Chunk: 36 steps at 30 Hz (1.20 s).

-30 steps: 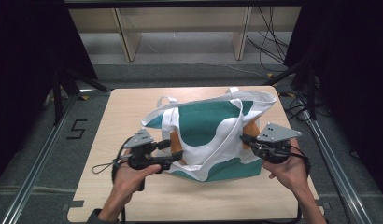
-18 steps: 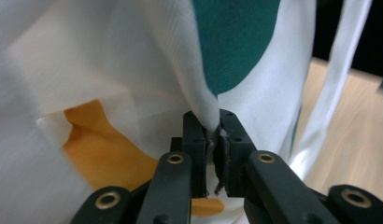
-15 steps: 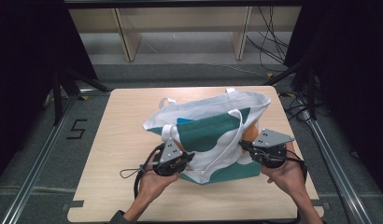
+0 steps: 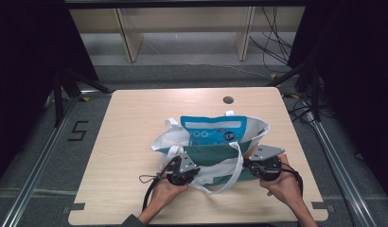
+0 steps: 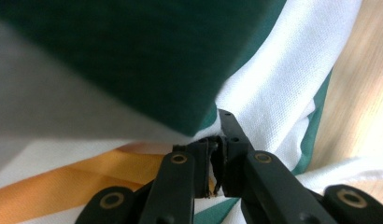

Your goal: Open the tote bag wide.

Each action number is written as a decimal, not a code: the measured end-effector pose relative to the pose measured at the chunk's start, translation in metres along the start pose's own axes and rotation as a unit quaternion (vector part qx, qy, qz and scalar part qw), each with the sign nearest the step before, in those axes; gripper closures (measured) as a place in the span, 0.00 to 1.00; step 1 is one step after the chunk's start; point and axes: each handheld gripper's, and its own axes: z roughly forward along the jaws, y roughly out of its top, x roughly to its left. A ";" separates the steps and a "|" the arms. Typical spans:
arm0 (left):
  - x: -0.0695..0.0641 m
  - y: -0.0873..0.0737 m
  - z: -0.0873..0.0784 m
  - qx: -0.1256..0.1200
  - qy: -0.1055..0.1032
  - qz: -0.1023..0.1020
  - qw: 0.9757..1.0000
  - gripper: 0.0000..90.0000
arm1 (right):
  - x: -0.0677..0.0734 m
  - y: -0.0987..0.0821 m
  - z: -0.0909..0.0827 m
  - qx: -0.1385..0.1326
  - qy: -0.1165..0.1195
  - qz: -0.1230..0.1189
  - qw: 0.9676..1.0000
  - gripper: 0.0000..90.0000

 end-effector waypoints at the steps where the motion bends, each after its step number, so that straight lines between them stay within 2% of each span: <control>1: -0.002 -0.001 0.000 -0.005 -0.004 -0.004 1.000 0.94 | 0.001 -0.002 0.001 0.000 0.002 0.001 1.000 1.00; 2: -0.001 -0.001 0.000 -0.005 -0.008 -0.006 1.000 0.93 | 0.003 -0.009 0.007 0.004 0.012 0.002 1.000 1.00; 3: 0.001 -0.001 -0.001 -0.003 -0.004 -0.002 1.000 0.93 | 0.003 -0.009 0.007 0.004 0.012 0.002 1.000 1.00; 4: 0.002 -0.001 -0.004 -0.001 -0.007 -0.001 1.000 0.88 | 0.007 -0.018 0.017 0.027 0.031 0.012 0.999 1.00; 5: 0.001 -0.001 -0.005 -0.007 -0.010 -0.004 1.000 0.88 | 0.007 -0.018 0.017 0.027 0.031 0.012 0.999 1.00; 6: 0.001 0.000 -0.011 -0.001 -0.013 0.005 1.000 0.79 | 0.009 -0.024 0.026 0.034 0.038 0.011 0.999 1.00; 7: 0.000 0.001 -0.021 -0.007 -0.024 0.002 1.000 0.73 | 0.010 -0.025 0.029 0.030 0.035 0.012 0.999 1.00; 9: -0.001 0.002 -0.037 -0.010 -0.041 -0.018 0.999 0.62 | 0.009 -0.025 0.029 0.026 0.037 0.014 0.999 0.99; 11: -0.001 0.001 -0.054 -0.012 -0.057 -0.021 0.998 0.57 | 0.006 -0.025 0.025 0.023 0.042 0.019 0.999 0.97; 12: -0.001 0.001 -0.054 -0.012 -0.057 -0.021 0.998 0.53 | 0.006 -0.025 0.025 0.023 0.042 0.019 0.999 0.97; 13: 0.001 0.001 -0.067 -0.012 -0.059 -0.022 0.998 0.53 | 0.005 -0.025 0.020 0.021 0.050 0.030 0.998 0.92; 14: 0.005 0.001 -0.083 -0.023 -0.063 -0.034 0.997 0.48 | 0.002 -0.025 0.008 0.021 0.051 0.036 0.998 0.82; 15: 0.005 0.001 -0.083 -0.023 -0.063 -0.034 0.997 0.48 | 0.001 -0.025 -0.001 0.025 0.057 0.038 0.997 0.78; 16: 0.011 0.003 -0.101 -0.048 -0.056 -0.038 0.997 0.48 | 0.000 -0.025 -0.011 0.015 0.058 0.029 0.998 0.78; 17: 0.011 0.003 -0.101 -0.048 -0.056 -0.038 0.997 0.47 | 0.000 -0.025 -0.011 0.015 0.058 0.029 0.998 0.78; 18: 0.021 0.008 -0.119 -0.059 -0.040 -0.041 0.997 0.47 | -0.004 -0.021 -0.038 0.013 0.051 0.024 0.998 0.78; 19: 0.021 0.008 -0.119 -0.059 -0.040 -0.041 0.997 0.47 | -0.004 -0.021 -0.038 0.013 0.051 0.024 0.998 0.78; 20: 0.033 0.015 -0.132 -0.077 -0.023 -0.052 0.995 0.47 | -0.007 -0.015 -0.066 -0.013 0.026 0.048 0.998 0.75; 21: 0.038 0.018 -0.137 -0.085 -0.014 -0.057 0.995 0.47 | -0.007 -0.013 -0.074 -0.019 0.020 0.057 0.998 0.74; 22: 0.043 0.021 -0.141 -0.088 -0.006 -0.070 0.994 0.47 | -0.010 -0.009 -0.084 -0.029 0.009 0.060 0.998 0.72; 24: 0.054 0.026 -0.143 -0.104 0.010 -0.087 0.991 0.47 | -0.012 -0.003 -0.097 -0.048 -0.025 0.074 0.996 0.70; 25: 0.054 0.026 -0.143 -0.104 0.010 -0.087 0.991 0.47 | -0.012 -0.003 -0.097 -0.048 -0.025 0.074 0.996 0.70; 26: 0.061 0.028 -0.143 -0.110 0.023 -0.097 0.989 0.47 | -0.014 0.000 -0.102 -0.046 -0.037 0.072 0.996 0.68; 27: 0.067 0.029 -0.142 -0.110 0.032 -0.098 0.989 0.47 | -0.016 0.002 -0.106 -0.052 -0.050 0.067 0.995 0.66; 28: 0.075 0.029 -0.136 -0.100 0.044 -0.105 0.988 0.45 | -0.018 0.004 -0.109 -0.069 -0.060 0.070 0.993 0.63; 29: 0.080 0.028 -0.131 -0.097 0.052 -0.115 0.987 0.44 | -0.019 0.006 -0.109 -0.074 -0.069 0.077 0.992 0.61; 30: 0.080 0.028 -0.131 -0.097 0.052 -0.115 0.987 0.43 | -0.019 0.006 -0.109 -0.074 -0.069 0.077 0.992 0.61; 31: 0.087 0.028 -0.124 -0.092 0.056 -0.127 0.986 0.43 | -0.023 0.009 -0.108 -0.079 -0.081 0.082 0.990 0.59; 32: 0.093 0.028 -0.120 -0.086 0.062 -0.127 0.986 0.41 | -0.031 0.013 -0.104 -0.091 -0.094 0.087 0.988 0.59; 33: 0.100 0.028 -0.112 -0.078 0.071 -0.137 0.985 0.40 | -0.037 0.016 -0.100 -0.097 -0.097 0.087 0.987 0.58; 34: 0.104 0.028 -0.107 -0.075 0.069 -0.145 0.984 0.40 | -0.044 0.021 -0.091 -0.098 -0.092 0.101 0.986 0.59; 35: 0.109 0.028 -0.100 -0.067 0.062 -0.155 0.984 0.40 | -0.051 0.025 -0.073 -0.079 -0.084 0.094 0.989 0.62; 36: 0.114 0.028 -0.088 -0.068 0.053 -0.170 0.982 0.41 | -0.053 0.026 -0.066 -0.067 -0.080 0.092 0.990 0.67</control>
